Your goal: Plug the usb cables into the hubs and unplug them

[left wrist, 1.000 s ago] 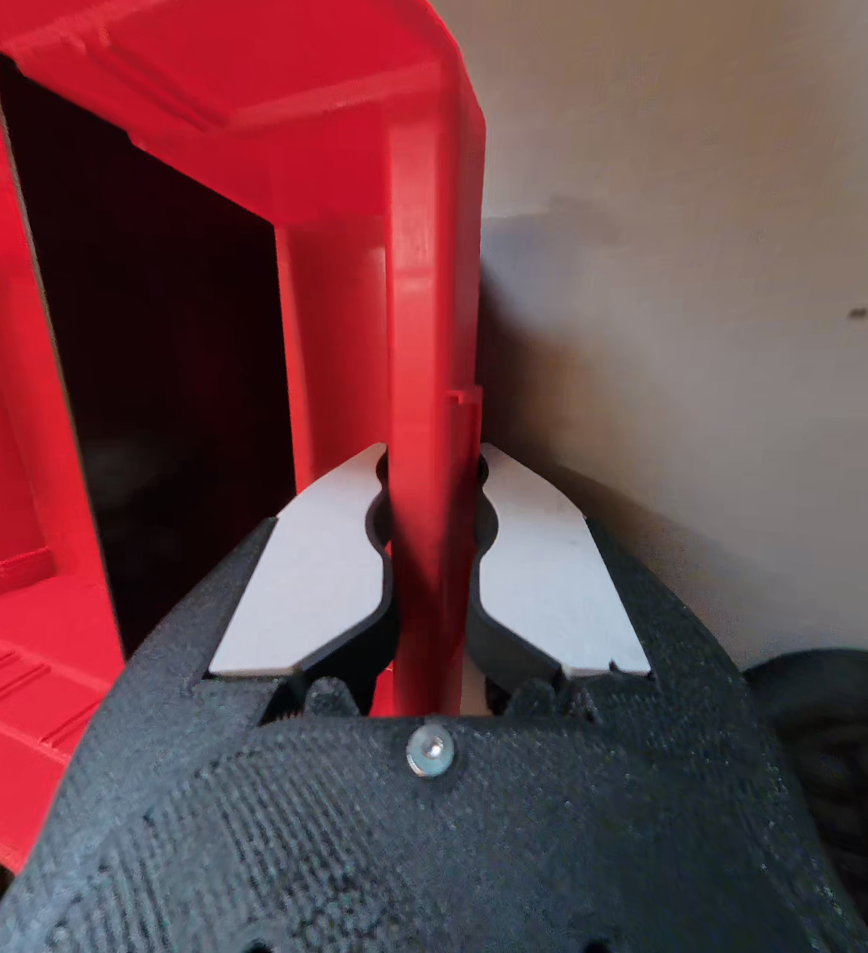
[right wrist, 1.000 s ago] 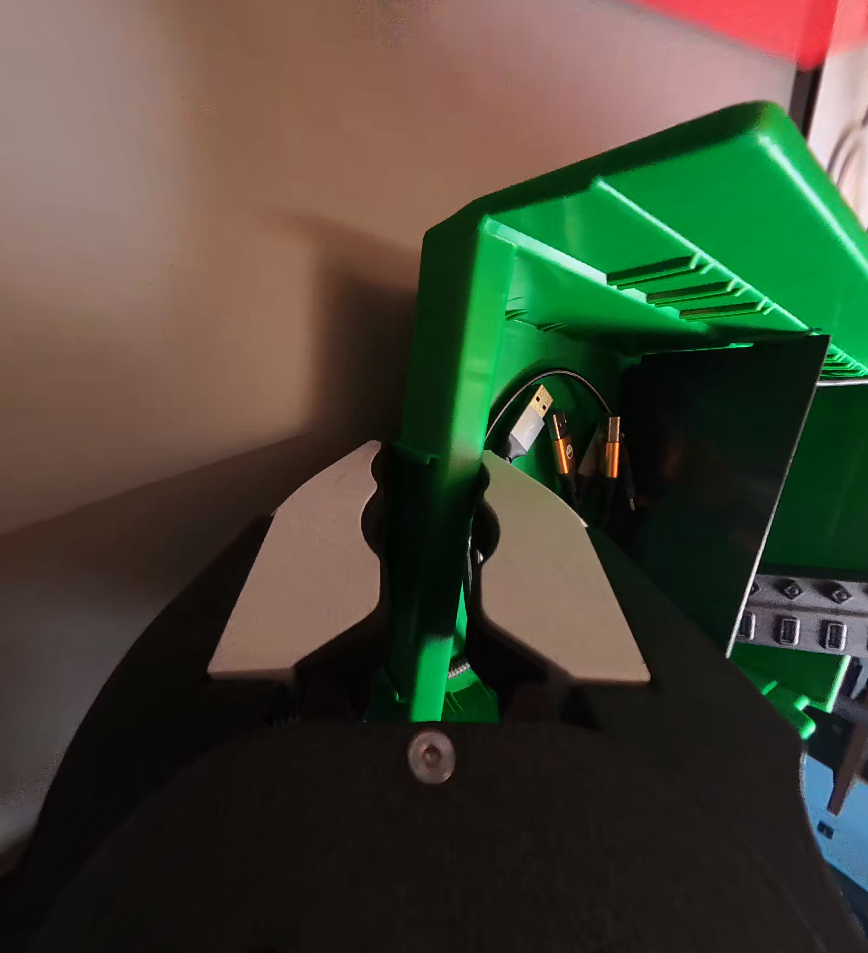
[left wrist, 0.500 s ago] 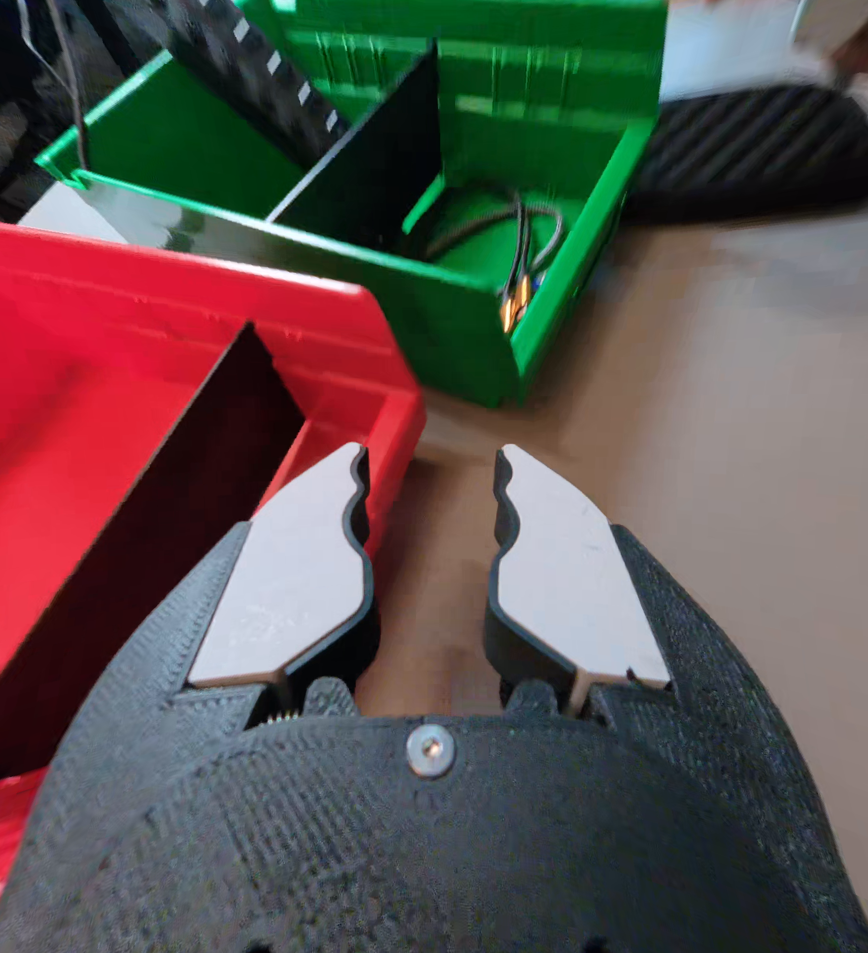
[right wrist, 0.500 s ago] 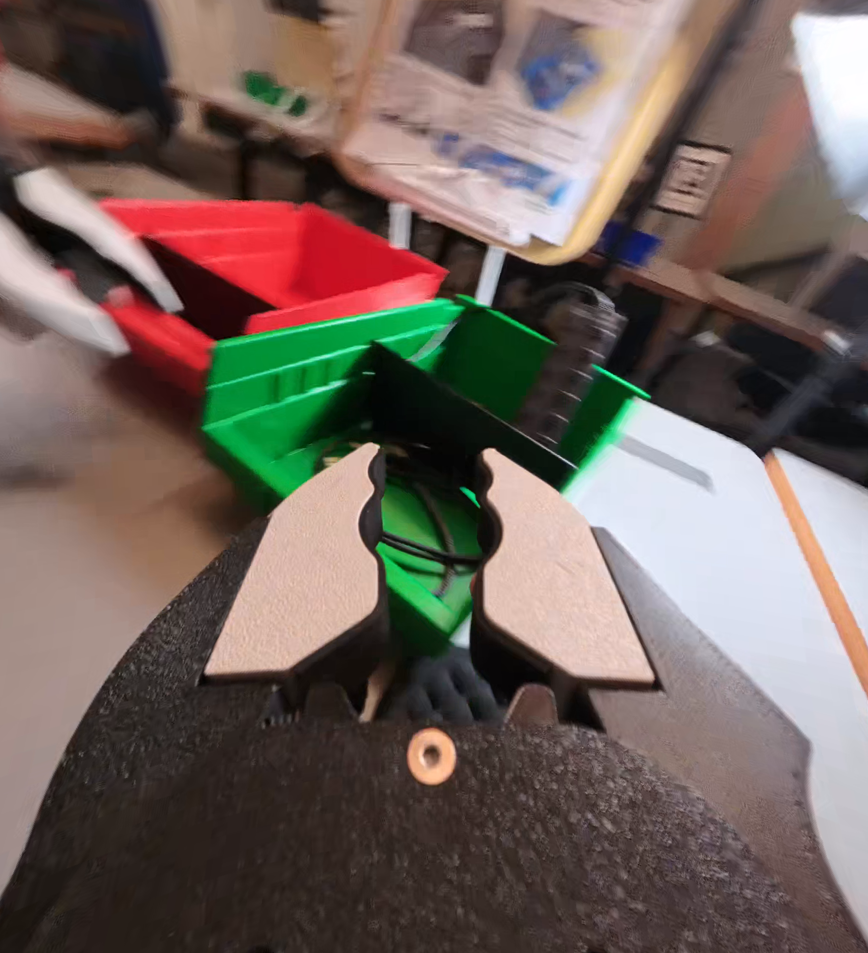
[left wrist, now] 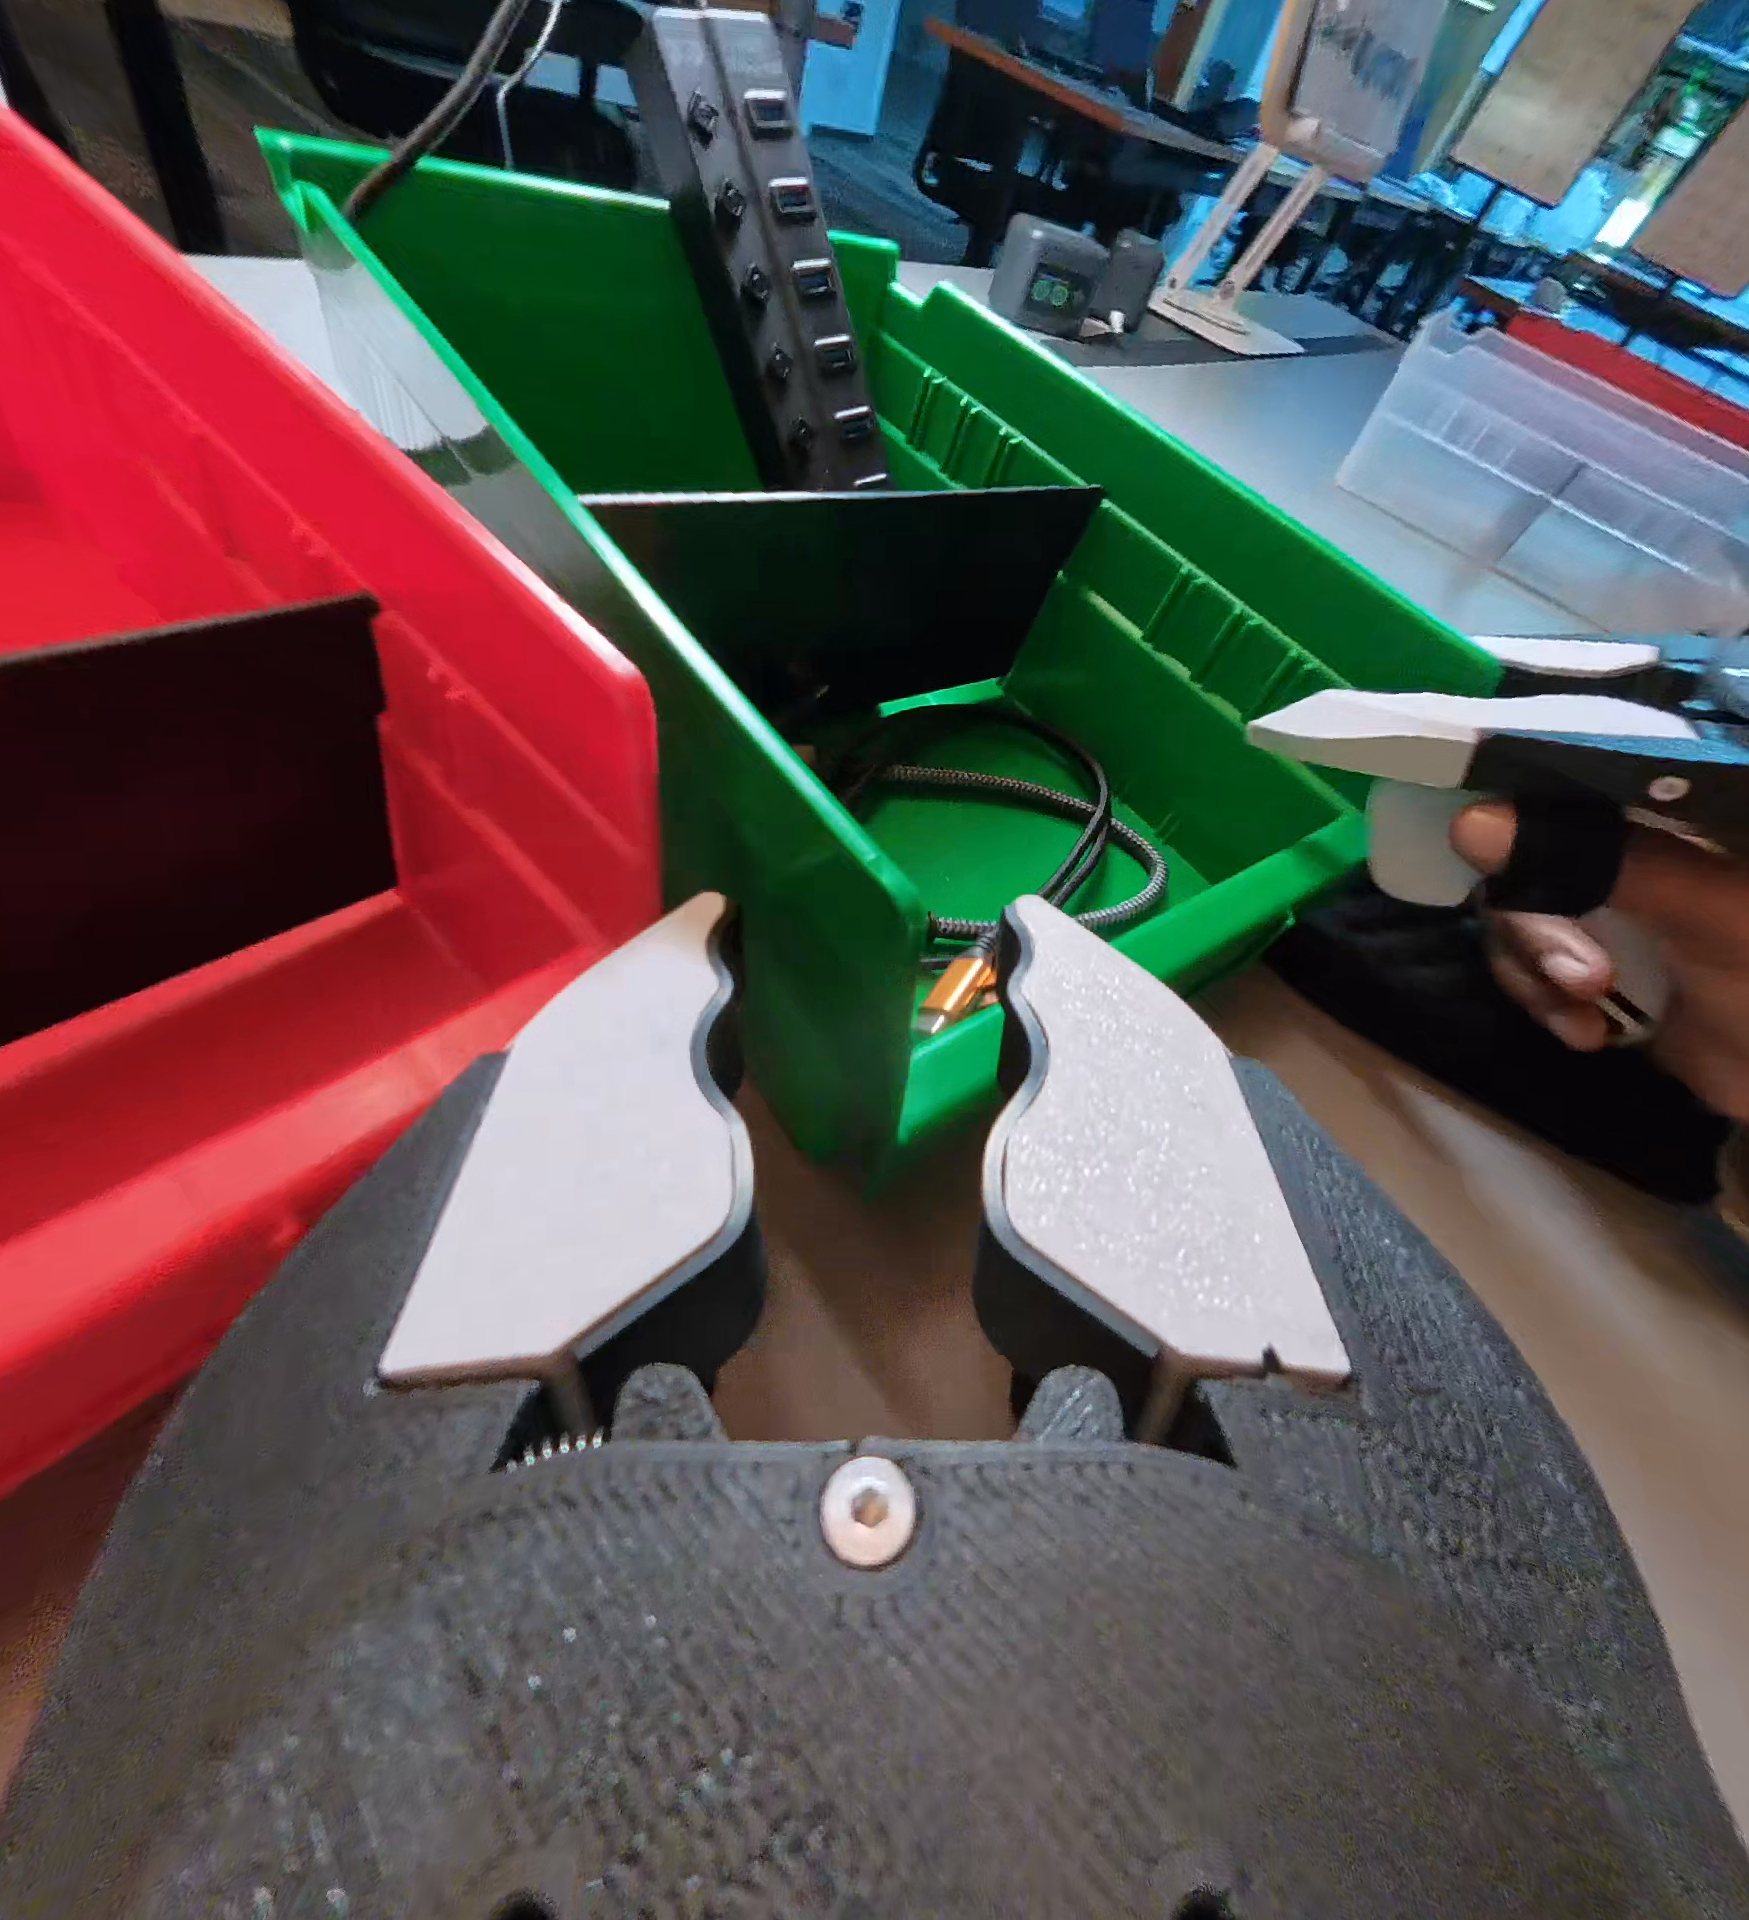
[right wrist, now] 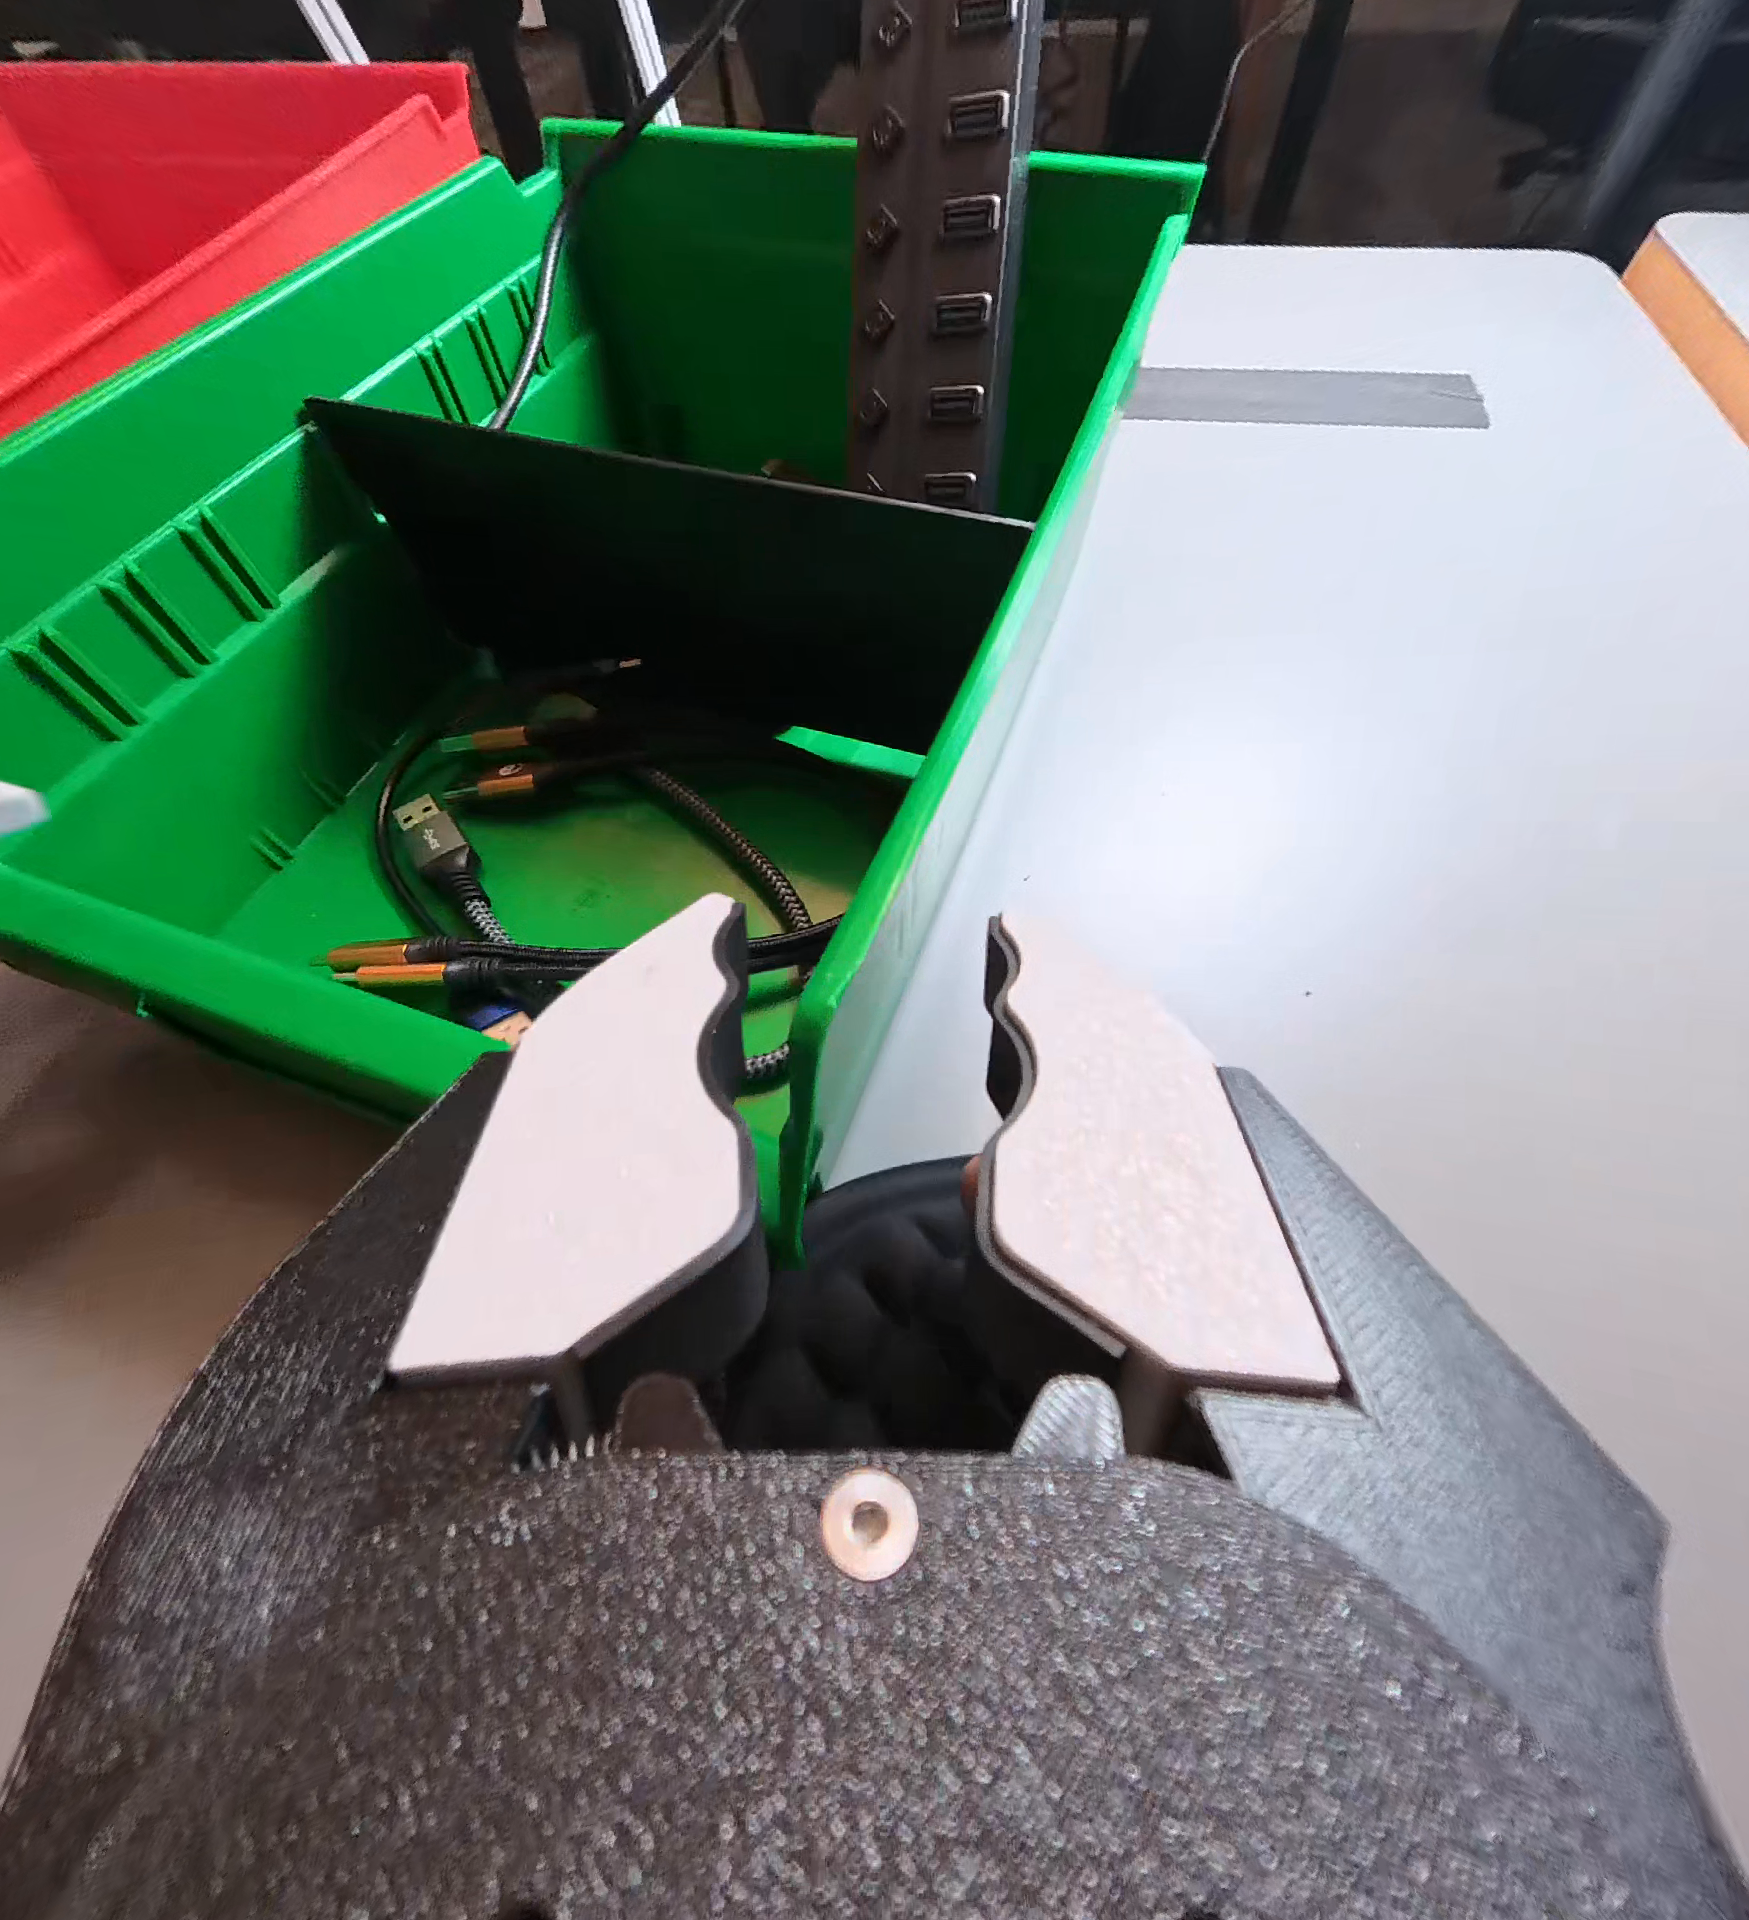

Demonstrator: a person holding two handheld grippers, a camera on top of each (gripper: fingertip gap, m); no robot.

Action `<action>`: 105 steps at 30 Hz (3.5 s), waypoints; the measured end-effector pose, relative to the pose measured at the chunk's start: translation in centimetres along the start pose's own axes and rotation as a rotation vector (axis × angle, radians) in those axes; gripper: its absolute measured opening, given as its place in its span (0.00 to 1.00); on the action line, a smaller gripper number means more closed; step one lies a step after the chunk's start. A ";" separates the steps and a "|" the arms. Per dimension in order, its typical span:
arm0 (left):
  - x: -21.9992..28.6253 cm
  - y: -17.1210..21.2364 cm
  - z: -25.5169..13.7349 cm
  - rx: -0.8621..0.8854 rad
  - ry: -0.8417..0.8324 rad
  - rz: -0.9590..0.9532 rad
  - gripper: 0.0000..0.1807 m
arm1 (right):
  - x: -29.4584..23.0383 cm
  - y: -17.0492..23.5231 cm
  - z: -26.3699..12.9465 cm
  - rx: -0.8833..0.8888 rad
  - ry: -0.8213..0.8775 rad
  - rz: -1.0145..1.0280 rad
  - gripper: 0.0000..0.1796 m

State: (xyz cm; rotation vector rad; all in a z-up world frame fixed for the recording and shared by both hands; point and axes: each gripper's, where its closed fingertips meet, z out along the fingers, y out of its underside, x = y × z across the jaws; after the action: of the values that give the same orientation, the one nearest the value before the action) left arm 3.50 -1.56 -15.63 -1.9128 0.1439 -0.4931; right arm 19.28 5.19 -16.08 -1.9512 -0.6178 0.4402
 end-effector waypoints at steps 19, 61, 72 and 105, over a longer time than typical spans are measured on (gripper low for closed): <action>2.1 -4.7 -1.7 0.126 -0.173 0.220 0.09 | 0.5 -4.4 -5.6 0.140 0.137 -0.164 0.03; -20.0 -2.0 -35.9 0.391 -0.759 0.076 0.05 | -39.6 -4.4 3.5 0.197 -0.577 -0.367 0.08; -21.1 1.3 -32.0 0.033 -0.604 0.092 0.24 | -32.9 -2.8 1.0 -0.003 -0.835 -0.497 0.18; -18.6 7.6 -18.4 -0.847 -0.149 0.516 0.17 | -5.9 1.6 8.1 -0.489 -0.304 -1.139 0.18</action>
State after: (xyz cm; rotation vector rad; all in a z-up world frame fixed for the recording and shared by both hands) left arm -19.80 -14.24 -21.85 -2.5896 0.8300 0.0981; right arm 10.45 6.83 -20.79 -1.6119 -2.0042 -0.1703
